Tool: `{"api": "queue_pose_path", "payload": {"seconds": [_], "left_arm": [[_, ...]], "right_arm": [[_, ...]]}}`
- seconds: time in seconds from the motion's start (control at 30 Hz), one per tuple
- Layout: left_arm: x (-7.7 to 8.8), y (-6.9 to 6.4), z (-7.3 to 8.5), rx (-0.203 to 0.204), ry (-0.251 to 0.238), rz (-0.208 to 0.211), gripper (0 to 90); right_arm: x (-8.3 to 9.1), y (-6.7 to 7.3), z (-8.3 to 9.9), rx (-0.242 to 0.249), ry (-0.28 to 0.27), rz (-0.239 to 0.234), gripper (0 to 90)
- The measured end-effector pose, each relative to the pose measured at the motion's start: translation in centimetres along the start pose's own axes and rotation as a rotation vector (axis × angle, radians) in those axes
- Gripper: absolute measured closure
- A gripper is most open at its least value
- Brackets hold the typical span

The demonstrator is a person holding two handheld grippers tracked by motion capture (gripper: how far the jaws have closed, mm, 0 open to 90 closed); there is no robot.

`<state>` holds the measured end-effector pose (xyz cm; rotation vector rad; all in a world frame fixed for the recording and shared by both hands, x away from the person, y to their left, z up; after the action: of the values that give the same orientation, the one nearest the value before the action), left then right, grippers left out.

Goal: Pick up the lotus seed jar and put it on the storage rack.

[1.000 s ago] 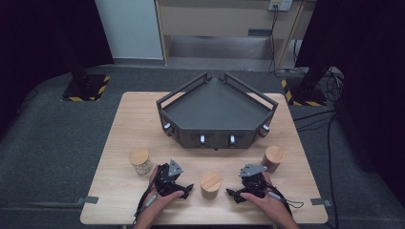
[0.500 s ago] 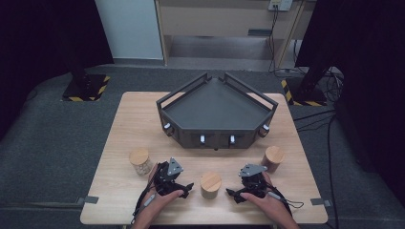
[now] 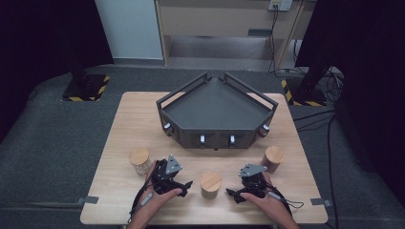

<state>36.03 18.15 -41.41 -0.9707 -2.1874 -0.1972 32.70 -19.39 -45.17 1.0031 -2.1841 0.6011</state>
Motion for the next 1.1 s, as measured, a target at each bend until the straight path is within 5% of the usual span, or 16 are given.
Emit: {"api": "queue_pose_path", "payload": {"seconds": [1.1], "left_arm": [[3.1,1.2,-2.3,0.012,-0.044,0.001,2.3]], "right_arm": [[0.0,0.0,0.0,0.000,0.000,0.000,1.6]]}}
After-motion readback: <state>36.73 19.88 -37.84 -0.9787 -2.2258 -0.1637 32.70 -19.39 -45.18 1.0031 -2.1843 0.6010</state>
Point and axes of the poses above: each handheld gripper's, and its own axes: x roughly backward along the jaws, z roughly out of its underside, y roughly to its left, the point moved 9 cm from there along -x, roughly forward along the jaws, and after that the axes turned 11 degrees about x, right-handed, at the moved point
